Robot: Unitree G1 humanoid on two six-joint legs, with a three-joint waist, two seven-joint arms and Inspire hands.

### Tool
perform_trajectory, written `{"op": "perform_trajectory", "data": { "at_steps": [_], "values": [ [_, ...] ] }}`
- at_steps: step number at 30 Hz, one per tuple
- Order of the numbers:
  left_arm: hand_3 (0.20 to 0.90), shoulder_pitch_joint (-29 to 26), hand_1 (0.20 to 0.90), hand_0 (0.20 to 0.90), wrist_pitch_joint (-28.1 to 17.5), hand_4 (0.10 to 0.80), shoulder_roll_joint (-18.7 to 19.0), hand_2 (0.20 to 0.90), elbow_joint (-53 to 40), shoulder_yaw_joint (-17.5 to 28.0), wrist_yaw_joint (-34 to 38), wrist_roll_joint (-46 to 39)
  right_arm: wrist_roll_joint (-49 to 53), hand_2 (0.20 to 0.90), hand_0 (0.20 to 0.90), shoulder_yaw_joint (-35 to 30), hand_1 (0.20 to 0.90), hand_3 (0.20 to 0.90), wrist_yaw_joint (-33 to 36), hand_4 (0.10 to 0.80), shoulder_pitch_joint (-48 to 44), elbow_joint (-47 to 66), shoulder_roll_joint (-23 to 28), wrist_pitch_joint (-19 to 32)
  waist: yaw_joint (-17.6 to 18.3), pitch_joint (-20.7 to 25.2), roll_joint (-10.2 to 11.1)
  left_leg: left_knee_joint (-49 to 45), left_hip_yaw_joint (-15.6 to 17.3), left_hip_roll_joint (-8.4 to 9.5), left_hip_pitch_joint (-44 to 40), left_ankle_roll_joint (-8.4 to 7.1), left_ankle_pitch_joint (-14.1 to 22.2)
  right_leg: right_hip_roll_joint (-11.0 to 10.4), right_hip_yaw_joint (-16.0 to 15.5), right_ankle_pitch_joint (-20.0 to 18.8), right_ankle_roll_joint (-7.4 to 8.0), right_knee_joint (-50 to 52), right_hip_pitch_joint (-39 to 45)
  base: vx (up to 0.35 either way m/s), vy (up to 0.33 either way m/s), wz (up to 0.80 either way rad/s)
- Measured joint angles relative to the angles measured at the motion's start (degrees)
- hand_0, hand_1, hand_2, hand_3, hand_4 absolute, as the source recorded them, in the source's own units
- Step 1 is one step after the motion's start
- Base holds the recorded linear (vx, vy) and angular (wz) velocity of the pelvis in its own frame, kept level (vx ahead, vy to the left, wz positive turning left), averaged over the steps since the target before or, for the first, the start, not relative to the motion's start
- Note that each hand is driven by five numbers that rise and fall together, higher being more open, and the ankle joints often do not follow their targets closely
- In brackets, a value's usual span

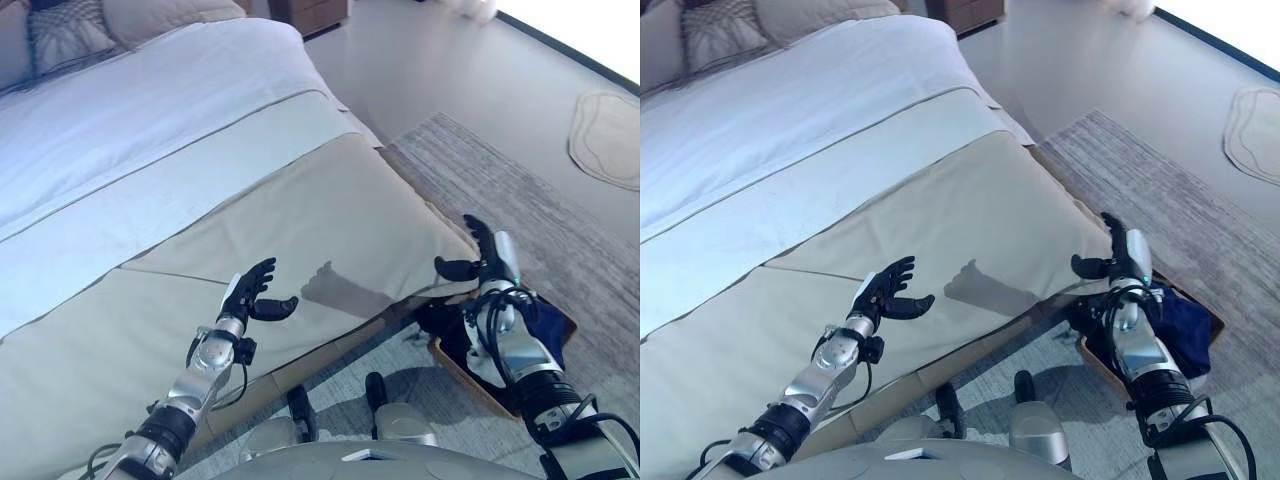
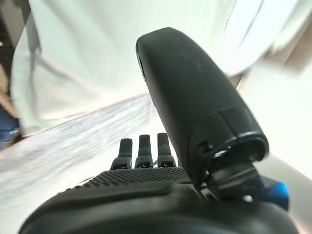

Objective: Pick up the clothes from the bed and place them into the basket

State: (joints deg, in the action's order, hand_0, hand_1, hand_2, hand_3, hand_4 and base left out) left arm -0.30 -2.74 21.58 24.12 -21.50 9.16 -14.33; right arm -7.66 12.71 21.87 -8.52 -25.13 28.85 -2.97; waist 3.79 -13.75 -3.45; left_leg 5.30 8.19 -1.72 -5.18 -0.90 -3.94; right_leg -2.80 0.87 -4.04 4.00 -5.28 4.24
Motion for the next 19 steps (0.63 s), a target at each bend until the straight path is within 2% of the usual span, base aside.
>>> {"op": "perform_trajectory", "data": {
  "at_steps": [3, 7, 14, 19],
  "values": [
    [0.9, 1.93, 0.9, 0.9, 0.02, 0.8, -0.41, 0.9, 0.99, 1.06, -0.66, 0.94, -3.6, 0.9, 0.9, 2.39, 0.9, 0.9, -0.43, 0.8, 1.68, -0.23, -0.77, 0.0, -2.23, 1.24, 0.37, 0.05, -1.36, 0.3, 0.19, 0.23, -0.27, -0.39, -1.75, 0.06, 0.06, -0.02, 0.52, 0.049, 0.045, 0.26],
    [0.9, 3.03, 0.9, 0.9, 0.16, 0.8, -0.64, 0.9, 1.83, 2.09, -1.88, 0.98, -6.16, 0.9, 0.9, 4.6, 0.9, 0.9, -1.58, 0.8, 2.19, -0.86, -1.0, 0.01, -3.5, 2.65, 1.09, 0.08, -3.83, 0.86, 0.89, 0.47, -0.69, -0.87, -3.98, 0.36, 0.25, -0.26, 1.07, 0.056, 0.05, 0.33],
    [0.9, 6.51, 0.9, 0.9, 0.52, 0.8, -0.61, 0.9, 2.05, 3.89, -4.31, 1.01, -9.4, 0.9, 0.9, 5.39, 0.9, 0.9, -2.52, 0.8, 4.38, -0.68, -3.69, 0.17, -5.59, 4.21, 2.55, 0.1, -6.44, 1.08, 1.35, 0.66, -0.87, -1.05, -6.61, 1.05, 0.06, -0.27, 1.97, 0.037, 0.024, 0.2],
    [0.9, 7.59, 0.9, 0.9, 1.66, 0.8, -0.56, 0.9, 2.05, 4.29, -6.2, 1.03, -9.4, 0.9, 0.9, 6.14, 0.9, 0.9, -3.82, 0.8, 6.19, -0.7, -3.87, 0.17, -6.81, 4.7, 2.61, 0.08, -7.69, 1.1, 1.77, 0.61, -1.51, -1.06, -8.13, 1.1, 0.14, -0.27, 2.13, 0.024, 0.011, 0.15]
  ]
}}
